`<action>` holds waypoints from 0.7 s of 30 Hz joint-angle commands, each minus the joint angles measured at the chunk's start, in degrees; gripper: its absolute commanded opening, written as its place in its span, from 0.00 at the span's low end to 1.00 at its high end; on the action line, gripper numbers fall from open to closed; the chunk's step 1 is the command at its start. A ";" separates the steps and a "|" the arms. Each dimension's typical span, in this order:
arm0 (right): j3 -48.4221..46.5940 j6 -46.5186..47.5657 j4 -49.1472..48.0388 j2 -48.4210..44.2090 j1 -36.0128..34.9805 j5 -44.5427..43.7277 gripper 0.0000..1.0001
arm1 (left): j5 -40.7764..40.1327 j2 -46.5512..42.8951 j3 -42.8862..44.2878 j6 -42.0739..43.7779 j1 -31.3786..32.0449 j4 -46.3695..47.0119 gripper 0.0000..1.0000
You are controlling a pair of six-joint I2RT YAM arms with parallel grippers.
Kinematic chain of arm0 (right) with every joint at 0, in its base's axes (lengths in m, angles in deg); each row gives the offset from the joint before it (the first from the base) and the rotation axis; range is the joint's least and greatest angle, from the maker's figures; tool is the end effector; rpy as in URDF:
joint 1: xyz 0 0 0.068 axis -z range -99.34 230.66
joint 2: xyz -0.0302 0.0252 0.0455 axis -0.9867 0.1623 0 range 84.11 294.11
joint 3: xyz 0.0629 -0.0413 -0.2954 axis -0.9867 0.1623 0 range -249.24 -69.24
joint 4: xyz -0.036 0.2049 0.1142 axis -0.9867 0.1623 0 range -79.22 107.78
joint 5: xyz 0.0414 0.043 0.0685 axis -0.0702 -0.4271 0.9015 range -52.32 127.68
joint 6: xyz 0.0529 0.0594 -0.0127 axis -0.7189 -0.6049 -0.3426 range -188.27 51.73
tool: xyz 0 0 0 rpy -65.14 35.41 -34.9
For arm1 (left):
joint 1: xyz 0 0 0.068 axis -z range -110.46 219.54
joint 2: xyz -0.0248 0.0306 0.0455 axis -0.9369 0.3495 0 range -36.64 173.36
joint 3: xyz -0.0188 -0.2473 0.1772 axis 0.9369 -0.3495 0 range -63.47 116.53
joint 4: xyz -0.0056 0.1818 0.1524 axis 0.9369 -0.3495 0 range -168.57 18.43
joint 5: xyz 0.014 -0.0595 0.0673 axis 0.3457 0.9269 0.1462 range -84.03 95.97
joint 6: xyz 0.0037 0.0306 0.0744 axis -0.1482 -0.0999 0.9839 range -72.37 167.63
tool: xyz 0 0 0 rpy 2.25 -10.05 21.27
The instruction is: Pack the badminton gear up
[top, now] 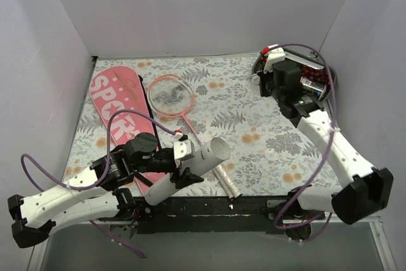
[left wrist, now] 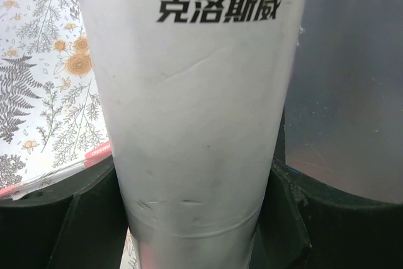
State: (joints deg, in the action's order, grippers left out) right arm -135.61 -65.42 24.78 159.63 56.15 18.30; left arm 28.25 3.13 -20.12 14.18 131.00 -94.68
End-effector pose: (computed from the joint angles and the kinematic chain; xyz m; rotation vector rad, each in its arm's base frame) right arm 0.2825 0.1034 0.3705 -0.2464 1.9361 -0.0848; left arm 0.0423 -0.1330 0.3307 0.8155 2.0264 -1.4140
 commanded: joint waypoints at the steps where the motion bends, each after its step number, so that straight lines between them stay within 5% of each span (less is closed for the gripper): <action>1: -5.51 -6.10 9.54 -6.43 -0.19 26.02 0.01 | -2.59 1.80 2.00 1.81 1.21 -1.32 0.13; 9: -14.83 -7.25 23.07 -10.22 -0.27 59.94 0.01 | -4.44 1.98 2.44 2.95 2.01 -3.08 0.13; 21: -21.17 -11.37 31.79 -15.32 -3.26 69.73 0.01 | -7.08 3.56 3.49 3.48 3.32 -5.10 0.13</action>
State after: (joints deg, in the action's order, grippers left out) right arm -155.02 -73.64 54.37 147.04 53.81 82.34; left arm 23.11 6.93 -18.72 15.71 133.92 -97.65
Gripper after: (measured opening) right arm 0.024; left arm 0.651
